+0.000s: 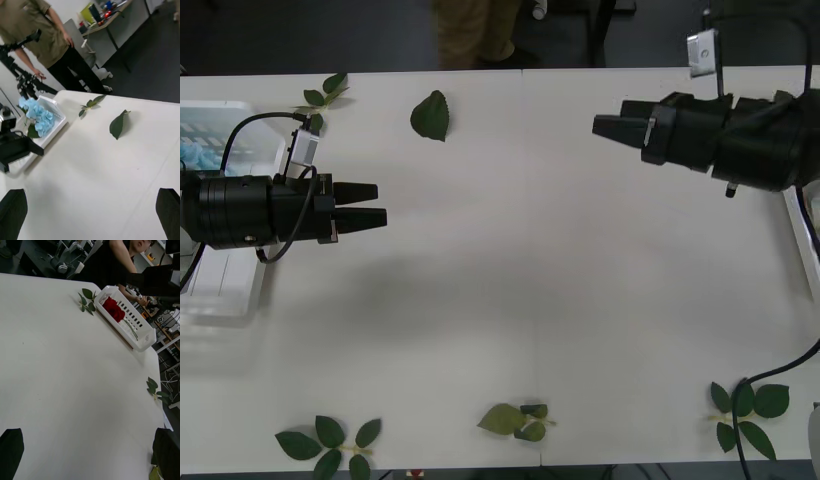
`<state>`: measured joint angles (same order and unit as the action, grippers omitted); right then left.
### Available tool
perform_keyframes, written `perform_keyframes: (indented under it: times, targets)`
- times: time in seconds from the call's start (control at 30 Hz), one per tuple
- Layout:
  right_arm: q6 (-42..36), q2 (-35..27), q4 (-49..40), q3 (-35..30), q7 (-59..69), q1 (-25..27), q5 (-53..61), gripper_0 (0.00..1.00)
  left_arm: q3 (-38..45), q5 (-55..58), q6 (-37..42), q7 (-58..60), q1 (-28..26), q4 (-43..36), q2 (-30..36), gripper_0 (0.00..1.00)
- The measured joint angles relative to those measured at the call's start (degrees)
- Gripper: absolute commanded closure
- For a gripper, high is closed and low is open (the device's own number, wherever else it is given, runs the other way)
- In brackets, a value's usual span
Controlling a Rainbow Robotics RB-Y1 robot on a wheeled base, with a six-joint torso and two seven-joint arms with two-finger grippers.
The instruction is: Place the red flowers into the right box and the blue flowers into the left box. If a person shows an open palm, hand one flower to the person first, then continue sorting.
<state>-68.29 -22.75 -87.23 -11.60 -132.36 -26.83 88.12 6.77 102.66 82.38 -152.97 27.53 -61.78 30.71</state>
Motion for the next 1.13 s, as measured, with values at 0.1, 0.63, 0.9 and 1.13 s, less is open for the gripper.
perform_keyframes:
  times: [0.1,0.63,0.9,1.13]
  targets:
    - [-0.75,-0.09,3.30,2.18,-6.21,0.02,0.67,0.00,0.00,0.00,0.00,0.00,0.00,-0.02,0.00,0.00]
    - [-1.68,-0.62,3.58,15.04,-16.05,0.03,0.24,0.00,0.00,0.00,-0.01,0.00,-0.03,-0.03,0.00,0.00]
    - [-1.33,-0.62,3.58,15.25,-16.08,0.06,-1.01,0.00,0.00,0.00,-0.01,0.00,-0.03,-0.03,0.00,0.00]
    - [-0.94,-0.62,3.58,15.25,-16.09,0.10,-1.01,0.00,0.00,0.00,-0.01,0.00,-0.03,-0.03,0.00,0.00]
